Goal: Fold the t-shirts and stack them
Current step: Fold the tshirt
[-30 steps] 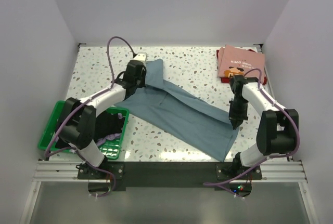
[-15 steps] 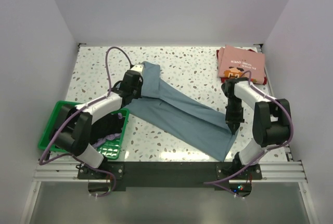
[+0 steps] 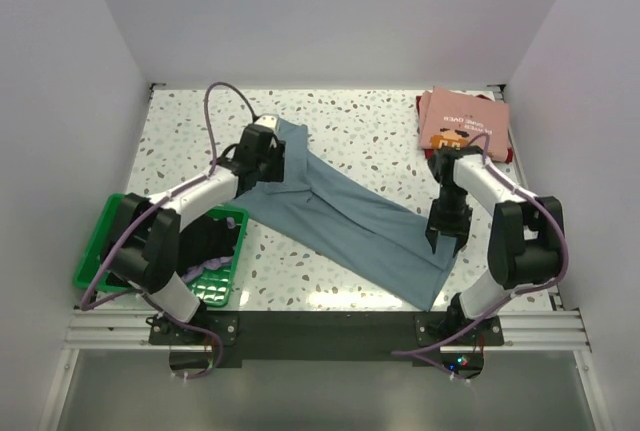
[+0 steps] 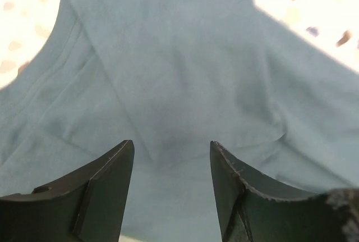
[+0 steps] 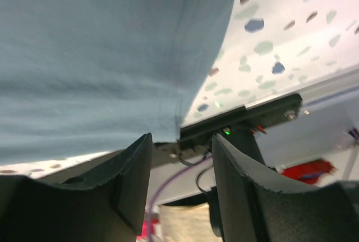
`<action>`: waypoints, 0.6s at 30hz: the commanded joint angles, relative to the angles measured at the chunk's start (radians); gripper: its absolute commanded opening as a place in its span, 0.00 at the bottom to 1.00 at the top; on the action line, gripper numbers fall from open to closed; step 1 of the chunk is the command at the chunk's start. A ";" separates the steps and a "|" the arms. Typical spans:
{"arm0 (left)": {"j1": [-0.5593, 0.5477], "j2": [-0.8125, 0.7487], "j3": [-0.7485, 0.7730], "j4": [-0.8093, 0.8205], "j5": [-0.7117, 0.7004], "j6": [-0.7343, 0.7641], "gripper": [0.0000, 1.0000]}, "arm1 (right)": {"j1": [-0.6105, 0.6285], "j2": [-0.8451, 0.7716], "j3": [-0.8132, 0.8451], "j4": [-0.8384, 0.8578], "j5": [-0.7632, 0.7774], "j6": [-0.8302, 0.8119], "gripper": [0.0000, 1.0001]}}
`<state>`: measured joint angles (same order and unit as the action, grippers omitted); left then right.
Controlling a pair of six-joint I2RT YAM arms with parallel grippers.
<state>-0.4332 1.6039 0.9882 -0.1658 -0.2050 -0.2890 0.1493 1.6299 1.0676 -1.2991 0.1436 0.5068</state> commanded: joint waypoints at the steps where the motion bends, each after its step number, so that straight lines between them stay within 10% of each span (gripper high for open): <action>1: 0.007 0.045 0.157 0.025 0.055 -0.058 0.62 | -0.098 -0.062 0.052 0.070 -0.055 0.039 0.50; 18: 0.206 0.493 0.400 0.396 0.562 -0.334 0.63 | -0.456 -0.137 -0.172 0.527 -0.237 -0.004 0.48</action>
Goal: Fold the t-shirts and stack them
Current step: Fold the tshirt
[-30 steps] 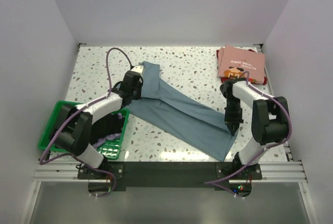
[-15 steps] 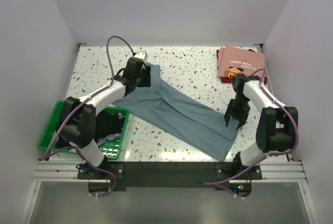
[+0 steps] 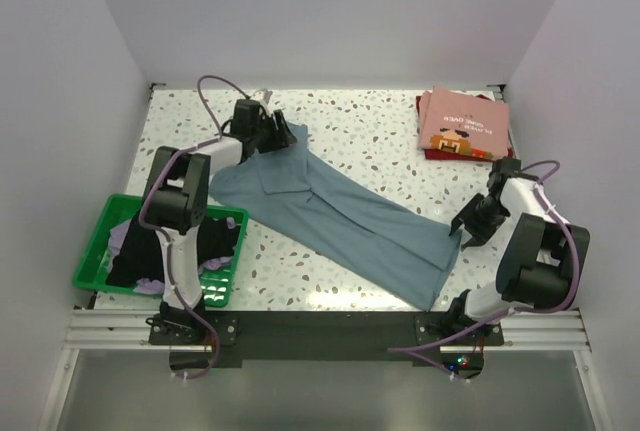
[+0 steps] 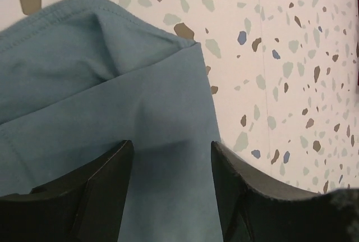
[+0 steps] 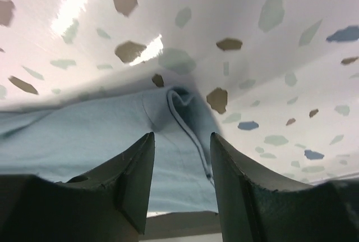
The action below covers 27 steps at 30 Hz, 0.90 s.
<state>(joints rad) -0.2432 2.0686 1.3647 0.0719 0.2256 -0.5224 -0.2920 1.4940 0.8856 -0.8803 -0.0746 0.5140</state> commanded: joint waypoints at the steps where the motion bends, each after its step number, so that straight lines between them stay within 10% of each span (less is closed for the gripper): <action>1: 0.019 0.041 0.025 0.196 0.148 -0.109 0.63 | -0.025 -0.001 0.013 0.116 -0.016 -0.014 0.47; 13: 0.062 0.124 0.077 0.117 0.109 -0.107 0.62 | -0.044 0.058 -0.008 0.227 -0.037 -0.042 0.38; 20: 0.085 0.117 0.037 0.104 0.083 -0.099 0.63 | -0.044 0.074 -0.033 0.257 -0.030 -0.034 0.09; 27: 0.101 0.114 -0.024 0.131 0.047 -0.136 0.63 | -0.044 0.048 -0.020 0.209 0.039 -0.034 0.05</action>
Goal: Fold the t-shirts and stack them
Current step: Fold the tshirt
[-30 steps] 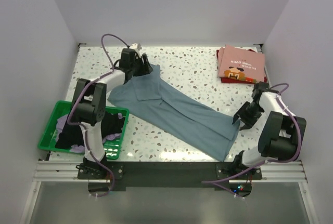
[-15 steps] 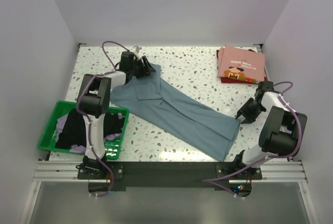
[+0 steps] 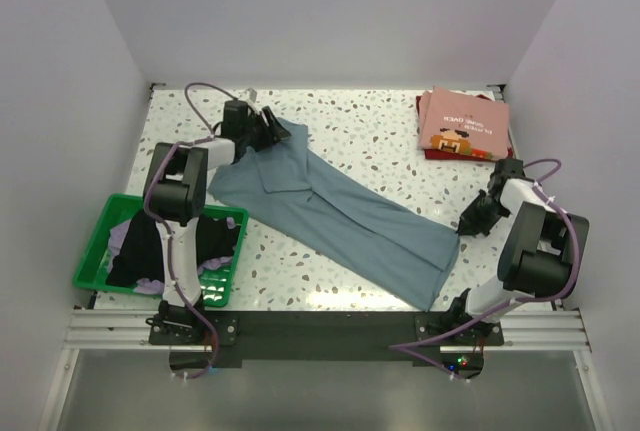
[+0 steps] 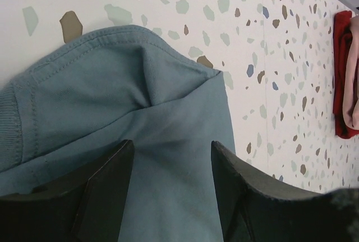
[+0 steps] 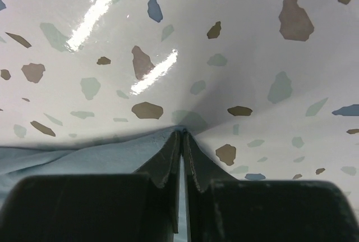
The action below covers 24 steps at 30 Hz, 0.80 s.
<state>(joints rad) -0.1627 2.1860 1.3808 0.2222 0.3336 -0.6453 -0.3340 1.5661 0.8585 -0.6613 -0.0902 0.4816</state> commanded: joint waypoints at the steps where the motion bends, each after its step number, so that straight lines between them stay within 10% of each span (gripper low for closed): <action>1: 0.023 -0.005 -0.051 -0.021 -0.074 -0.016 0.63 | -0.003 -0.038 0.014 -0.024 0.072 0.003 0.04; 11: 0.028 -0.034 -0.092 -0.046 -0.148 -0.056 0.63 | -0.003 -0.231 0.013 -0.207 0.221 0.114 0.01; 24: 0.026 -0.054 -0.068 -0.075 -0.131 -0.031 0.65 | -0.004 -0.089 0.063 -0.155 0.273 0.103 0.00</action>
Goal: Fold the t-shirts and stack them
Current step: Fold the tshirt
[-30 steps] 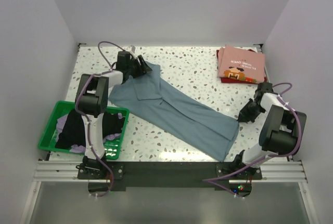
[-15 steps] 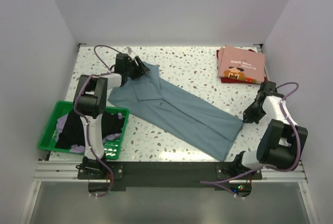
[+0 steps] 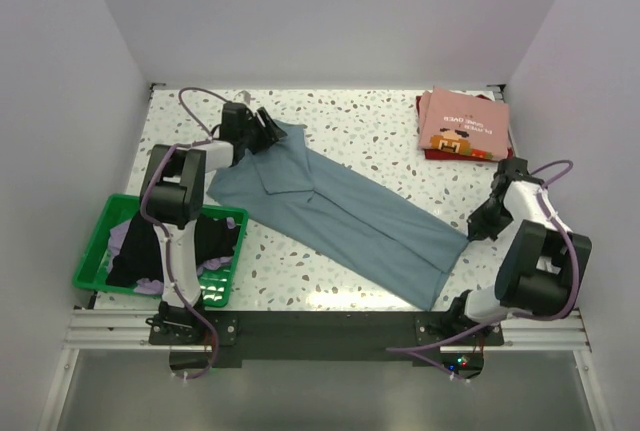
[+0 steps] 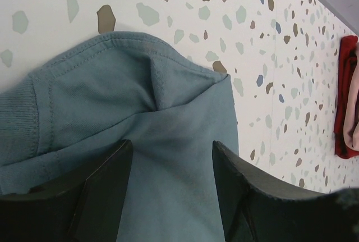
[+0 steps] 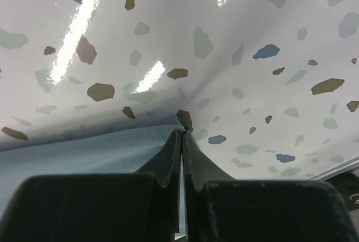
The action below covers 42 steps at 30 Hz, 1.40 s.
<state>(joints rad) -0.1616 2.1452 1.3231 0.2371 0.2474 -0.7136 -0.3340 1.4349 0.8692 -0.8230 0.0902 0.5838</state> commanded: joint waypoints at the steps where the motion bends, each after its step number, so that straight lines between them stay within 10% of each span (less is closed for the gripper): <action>1: 0.025 -0.013 -0.013 -0.091 -0.034 0.040 0.65 | -0.003 0.061 0.077 0.008 0.103 0.002 0.00; 32: 0.020 -0.209 -0.030 -0.390 0.075 0.307 0.72 | -0.111 0.326 0.438 -0.024 0.393 -0.094 0.00; 37: 0.020 -0.217 -0.021 -0.423 0.056 0.330 0.73 | -0.111 0.243 0.432 -0.047 0.375 -0.114 0.38; 42: 0.020 -0.229 -0.028 -0.437 0.061 0.333 0.73 | -0.097 0.104 0.399 -0.085 0.326 -0.137 0.54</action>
<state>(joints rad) -0.1501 1.9354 1.2701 -0.1894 0.3103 -0.4145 -0.4389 1.6596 1.2720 -0.8707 0.4248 0.4667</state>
